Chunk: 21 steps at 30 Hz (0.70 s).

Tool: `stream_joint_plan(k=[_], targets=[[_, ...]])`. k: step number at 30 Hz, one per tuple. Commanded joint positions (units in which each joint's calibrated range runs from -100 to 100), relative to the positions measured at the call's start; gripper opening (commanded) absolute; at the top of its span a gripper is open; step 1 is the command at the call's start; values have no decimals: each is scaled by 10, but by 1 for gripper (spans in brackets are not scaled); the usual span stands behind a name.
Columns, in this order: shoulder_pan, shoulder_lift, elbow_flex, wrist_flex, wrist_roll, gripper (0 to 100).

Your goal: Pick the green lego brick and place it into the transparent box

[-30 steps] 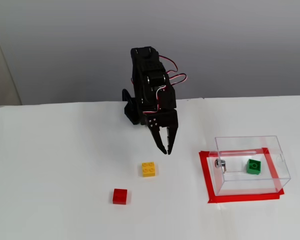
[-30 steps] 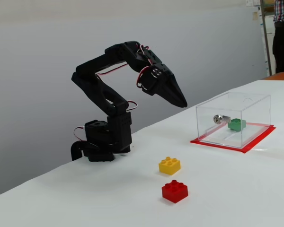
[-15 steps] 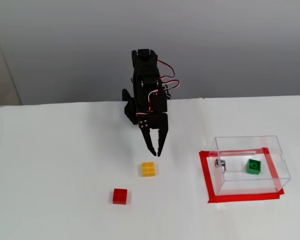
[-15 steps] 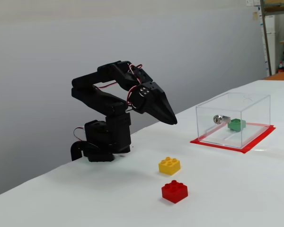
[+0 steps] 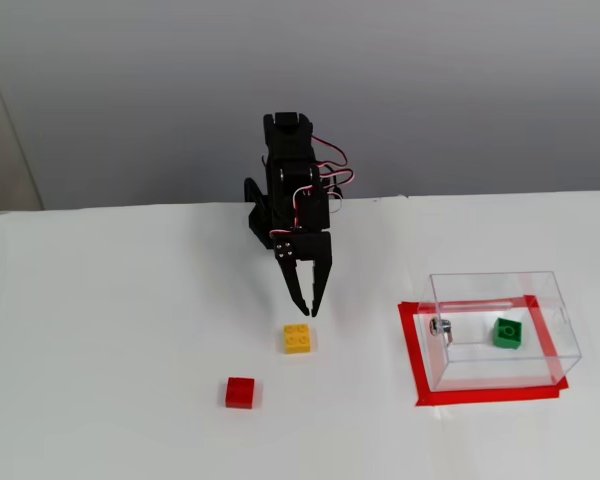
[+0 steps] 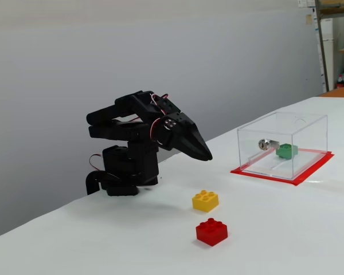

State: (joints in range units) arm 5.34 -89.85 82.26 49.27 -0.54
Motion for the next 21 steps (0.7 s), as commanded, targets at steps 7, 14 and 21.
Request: stream_joint_plan(k=[7, 14, 21], targets=[[6, -101, 64, -9, -1, 1], [6, -99, 116, -9, -2, 1], [6, -99, 156, -8, -2, 1]])
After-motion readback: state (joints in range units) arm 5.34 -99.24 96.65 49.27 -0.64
